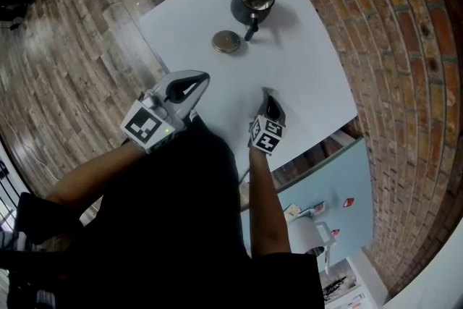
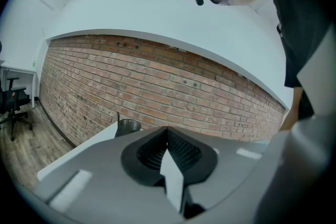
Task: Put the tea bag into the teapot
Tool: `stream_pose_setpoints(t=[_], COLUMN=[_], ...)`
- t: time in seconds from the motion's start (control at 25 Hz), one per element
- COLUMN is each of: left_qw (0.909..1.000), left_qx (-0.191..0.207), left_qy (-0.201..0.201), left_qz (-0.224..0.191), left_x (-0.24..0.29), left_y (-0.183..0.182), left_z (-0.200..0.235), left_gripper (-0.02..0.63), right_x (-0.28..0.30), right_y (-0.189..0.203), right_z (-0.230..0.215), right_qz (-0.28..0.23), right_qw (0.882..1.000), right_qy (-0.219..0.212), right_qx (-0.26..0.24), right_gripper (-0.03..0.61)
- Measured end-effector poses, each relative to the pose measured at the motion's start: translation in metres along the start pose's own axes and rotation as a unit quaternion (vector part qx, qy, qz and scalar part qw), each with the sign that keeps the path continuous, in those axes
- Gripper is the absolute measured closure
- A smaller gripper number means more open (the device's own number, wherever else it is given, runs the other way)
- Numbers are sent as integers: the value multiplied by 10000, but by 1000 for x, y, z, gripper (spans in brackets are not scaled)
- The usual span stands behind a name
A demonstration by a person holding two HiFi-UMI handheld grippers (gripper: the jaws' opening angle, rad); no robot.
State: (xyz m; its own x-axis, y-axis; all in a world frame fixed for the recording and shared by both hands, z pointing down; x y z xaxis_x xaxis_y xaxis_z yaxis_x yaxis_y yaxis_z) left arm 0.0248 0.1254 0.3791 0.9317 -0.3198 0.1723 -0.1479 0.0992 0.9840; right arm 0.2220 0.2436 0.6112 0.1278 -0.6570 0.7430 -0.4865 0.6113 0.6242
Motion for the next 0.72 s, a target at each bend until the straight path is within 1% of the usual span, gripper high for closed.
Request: stream_pose_setpoints(t=[0.16,0.32,0.52,0.64,0.72], left_qw=[9999,9996,9996,9992,9990], left_qx=[-40,-134,-90,-276,-319], left_qy=[146,196,216,122,6], left_qz=[-18,-138,-164,-264,-318], left_x=[7,18,25,25,22], left_y=[-1,-5,-6,-7,-8], left_z=[-8,-5,0,11,22], left_gripper=[614,614,614,614,614], right_x=[-10,-18,-24,-28,-29], right_y=[-15,-29,-37,-44,-48], right_z=[4,9,18,24,31], right_qz=[-202,-365,-428,-523,-592], right_qw=[9997,9991,9979,9972,9966], right_qy=[-75,-87,-75,-114,-155], right_qx=[-88,-178,-491,-525,-548], right_gripper=[564,565,565,566,566])
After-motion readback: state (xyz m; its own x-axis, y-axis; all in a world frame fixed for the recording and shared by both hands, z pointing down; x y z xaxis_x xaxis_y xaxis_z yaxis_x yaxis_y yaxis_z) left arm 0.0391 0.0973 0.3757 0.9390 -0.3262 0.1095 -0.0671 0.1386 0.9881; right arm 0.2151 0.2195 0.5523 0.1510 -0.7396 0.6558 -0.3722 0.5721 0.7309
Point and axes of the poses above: the fingertips, and each gripper's own axes: x forward along the fingers, z to its left, y out of its underside, the point moved 2 cm from there along -x, backward along the fingers, and after that the axes turned 13 degrees about x, right-handed, at the moved point
